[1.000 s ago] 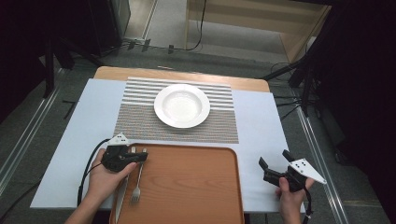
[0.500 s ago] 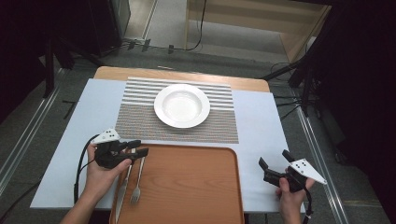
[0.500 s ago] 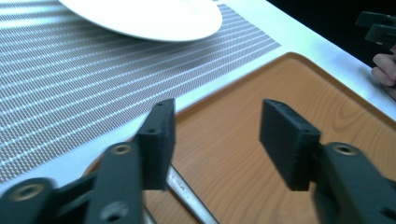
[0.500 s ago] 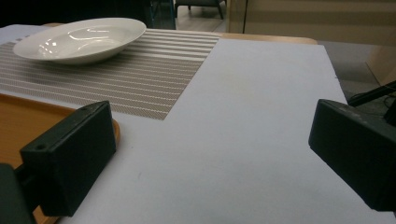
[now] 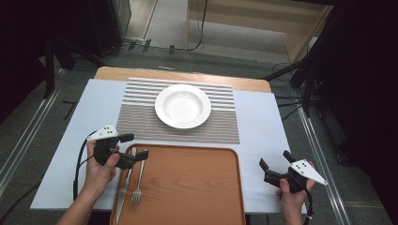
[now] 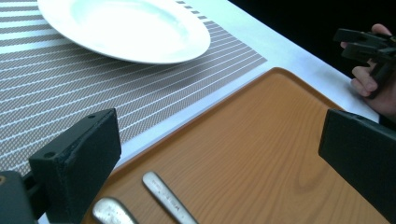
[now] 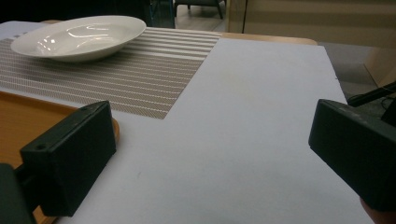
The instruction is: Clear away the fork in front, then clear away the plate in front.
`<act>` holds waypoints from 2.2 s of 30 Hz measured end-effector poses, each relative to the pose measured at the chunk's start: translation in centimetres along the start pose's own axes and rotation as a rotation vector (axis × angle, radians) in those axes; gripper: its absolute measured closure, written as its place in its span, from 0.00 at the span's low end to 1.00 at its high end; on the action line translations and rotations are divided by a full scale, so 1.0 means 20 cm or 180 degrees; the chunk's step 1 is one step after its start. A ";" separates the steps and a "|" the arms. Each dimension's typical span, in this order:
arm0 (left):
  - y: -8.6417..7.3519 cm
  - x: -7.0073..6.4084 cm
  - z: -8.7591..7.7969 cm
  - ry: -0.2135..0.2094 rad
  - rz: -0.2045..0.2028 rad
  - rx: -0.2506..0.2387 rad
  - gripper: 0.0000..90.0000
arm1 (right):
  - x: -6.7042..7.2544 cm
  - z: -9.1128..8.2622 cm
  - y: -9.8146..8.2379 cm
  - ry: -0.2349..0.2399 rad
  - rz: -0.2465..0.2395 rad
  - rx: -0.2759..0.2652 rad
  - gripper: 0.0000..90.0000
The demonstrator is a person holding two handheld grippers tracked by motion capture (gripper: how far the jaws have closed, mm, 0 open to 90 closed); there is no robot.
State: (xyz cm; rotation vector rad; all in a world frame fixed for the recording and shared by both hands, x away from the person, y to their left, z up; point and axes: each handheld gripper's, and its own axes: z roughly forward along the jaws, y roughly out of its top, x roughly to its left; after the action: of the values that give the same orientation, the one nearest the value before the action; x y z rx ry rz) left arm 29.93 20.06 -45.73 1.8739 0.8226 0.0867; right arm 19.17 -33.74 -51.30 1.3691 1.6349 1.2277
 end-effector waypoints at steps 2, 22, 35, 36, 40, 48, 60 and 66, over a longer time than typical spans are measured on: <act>0.02 0.01 0.01 0.0010 0.0027 0.0026 0.00 | 0.00 0.00 0.00 0.0002 -0.0002 0.0004 0.00; 0.18 0.09 0.12 0.0081 0.0060 0.0010 0.00 | 0.01 0.00 -0.01 0.0018 -0.0013 -0.0014 0.00; 0.28 0.16 0.22 0.0120 -0.0002 0.0027 0.00 | 0.01 0.00 -0.01 0.0038 -0.0038 -0.0020 0.00; 0.30 0.18 0.23 0.0143 0.0008 0.0038 0.00 | 0.01 0.00 -0.01 0.0041 -0.0045 -0.0026 0.00; 0.33 0.19 0.25 0.0136 -0.0014 0.0031 0.00 | 0.01 0.00 -0.01 0.0052 -0.0047 -0.0031 0.00; 0.38 0.26 0.33 0.0169 -0.0039 0.0048 0.00 | 0.02 0.00 -0.01 0.0062 -0.0051 -0.0037 0.00; 0.39 0.38 0.47 0.0252 -0.0210 0.0110 0.00 | 0.01 0.00 -0.01 0.0068 -0.0052 -0.0048 0.00; 0.41 0.43 0.53 0.0295 -0.0343 0.0117 0.03 | 0.01 0.00 -0.01 0.0072 -0.0051 -0.0045 0.00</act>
State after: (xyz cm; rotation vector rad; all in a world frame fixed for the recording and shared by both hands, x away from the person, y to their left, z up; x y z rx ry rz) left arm 44.93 14.67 -46.27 1.8676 0.9934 0.0923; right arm 19.02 -33.46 -51.51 1.3357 1.6465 1.2474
